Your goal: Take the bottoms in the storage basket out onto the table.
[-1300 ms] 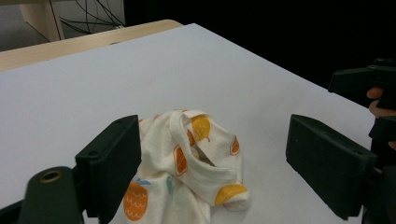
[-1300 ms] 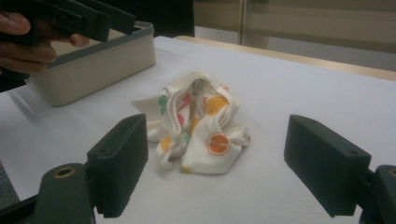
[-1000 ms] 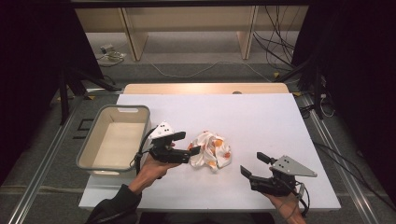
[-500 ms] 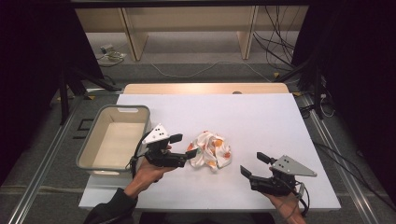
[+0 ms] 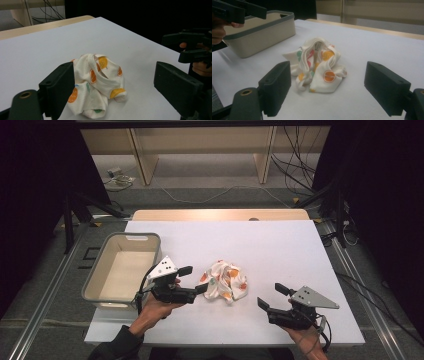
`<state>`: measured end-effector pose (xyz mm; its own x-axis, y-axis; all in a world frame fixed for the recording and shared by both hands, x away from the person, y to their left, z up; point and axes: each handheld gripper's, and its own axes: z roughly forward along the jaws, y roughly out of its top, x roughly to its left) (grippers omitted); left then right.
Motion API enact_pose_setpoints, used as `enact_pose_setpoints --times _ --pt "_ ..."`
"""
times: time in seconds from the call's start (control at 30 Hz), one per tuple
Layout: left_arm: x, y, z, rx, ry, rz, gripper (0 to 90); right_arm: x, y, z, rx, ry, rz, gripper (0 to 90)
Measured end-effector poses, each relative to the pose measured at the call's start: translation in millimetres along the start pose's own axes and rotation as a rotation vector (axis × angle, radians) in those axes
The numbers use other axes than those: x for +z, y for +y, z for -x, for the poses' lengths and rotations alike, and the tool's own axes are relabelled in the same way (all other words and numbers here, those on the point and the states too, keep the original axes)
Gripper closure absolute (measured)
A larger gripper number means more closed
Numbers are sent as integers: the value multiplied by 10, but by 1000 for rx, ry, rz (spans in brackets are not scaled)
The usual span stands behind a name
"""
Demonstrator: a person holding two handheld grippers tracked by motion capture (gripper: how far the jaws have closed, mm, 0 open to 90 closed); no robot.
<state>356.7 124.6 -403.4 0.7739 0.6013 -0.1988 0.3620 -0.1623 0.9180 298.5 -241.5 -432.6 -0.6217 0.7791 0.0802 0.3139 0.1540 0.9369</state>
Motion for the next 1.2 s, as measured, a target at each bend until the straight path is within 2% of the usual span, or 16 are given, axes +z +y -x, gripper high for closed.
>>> enact_pose_setpoints --times 0.2,1.03,1.2 --pt "-50 -40 -10 -8 2 12 159 3 -3 0 -1 3 -3 222" --pt "-147 -161 43 9 -5 37 154 18 -14 -11 -3 13 -6 221" --pt "-170 -182 10 -27 -24 55 136 21 -17 -16 -1 15 -12 217"
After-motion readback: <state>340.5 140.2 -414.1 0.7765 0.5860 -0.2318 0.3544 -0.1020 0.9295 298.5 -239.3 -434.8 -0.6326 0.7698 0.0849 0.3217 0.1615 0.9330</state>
